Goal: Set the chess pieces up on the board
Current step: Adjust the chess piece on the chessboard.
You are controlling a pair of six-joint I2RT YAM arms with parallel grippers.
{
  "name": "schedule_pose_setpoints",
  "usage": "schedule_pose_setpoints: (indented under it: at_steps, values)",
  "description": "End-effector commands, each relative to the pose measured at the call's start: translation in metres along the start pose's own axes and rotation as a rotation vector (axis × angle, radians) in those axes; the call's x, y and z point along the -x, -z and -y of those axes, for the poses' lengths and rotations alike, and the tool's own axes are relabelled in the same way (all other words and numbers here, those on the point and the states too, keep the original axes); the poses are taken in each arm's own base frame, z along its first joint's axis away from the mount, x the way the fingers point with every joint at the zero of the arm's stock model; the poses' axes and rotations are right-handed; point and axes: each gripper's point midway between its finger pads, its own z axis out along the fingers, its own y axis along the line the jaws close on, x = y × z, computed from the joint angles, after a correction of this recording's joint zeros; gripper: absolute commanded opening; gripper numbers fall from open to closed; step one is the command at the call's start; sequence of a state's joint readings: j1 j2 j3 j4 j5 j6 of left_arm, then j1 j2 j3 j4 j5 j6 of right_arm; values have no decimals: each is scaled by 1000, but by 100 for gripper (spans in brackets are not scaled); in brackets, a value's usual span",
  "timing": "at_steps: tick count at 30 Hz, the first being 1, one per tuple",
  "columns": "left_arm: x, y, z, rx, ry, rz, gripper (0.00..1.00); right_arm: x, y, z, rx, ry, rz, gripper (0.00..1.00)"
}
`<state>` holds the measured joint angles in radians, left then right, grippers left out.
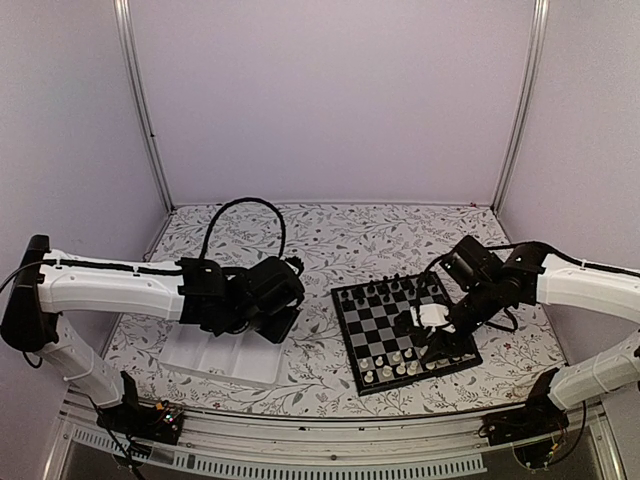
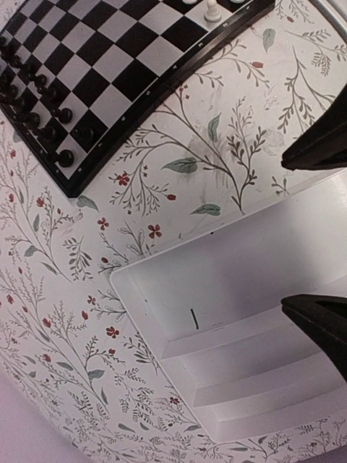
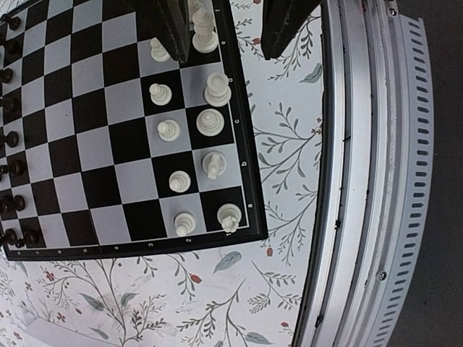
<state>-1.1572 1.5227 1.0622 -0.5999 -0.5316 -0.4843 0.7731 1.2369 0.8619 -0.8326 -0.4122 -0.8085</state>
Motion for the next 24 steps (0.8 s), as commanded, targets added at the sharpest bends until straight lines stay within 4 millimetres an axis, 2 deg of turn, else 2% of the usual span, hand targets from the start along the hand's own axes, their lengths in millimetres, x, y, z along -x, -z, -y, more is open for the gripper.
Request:
schedule_pose_setpoints:
  at_steps: [1, 8, 18, 24]
  values:
    - [10, 5, -4, 6, 43, 26, 61, 1, -18, 1, -5, 48, -24, 36]
    - [6, 4, -5, 7, 48, 17, 61, -9, -37, 7, -12, 42, -96, 36]
    - [0, 1, -6, 11, 52, 3, 61, -21, -51, 5, 4, 37, -152, 33]
    - [-2, -1, -5, 11, 57, -4, 61, -26, -55, 3, 24, 30, -181, 12]
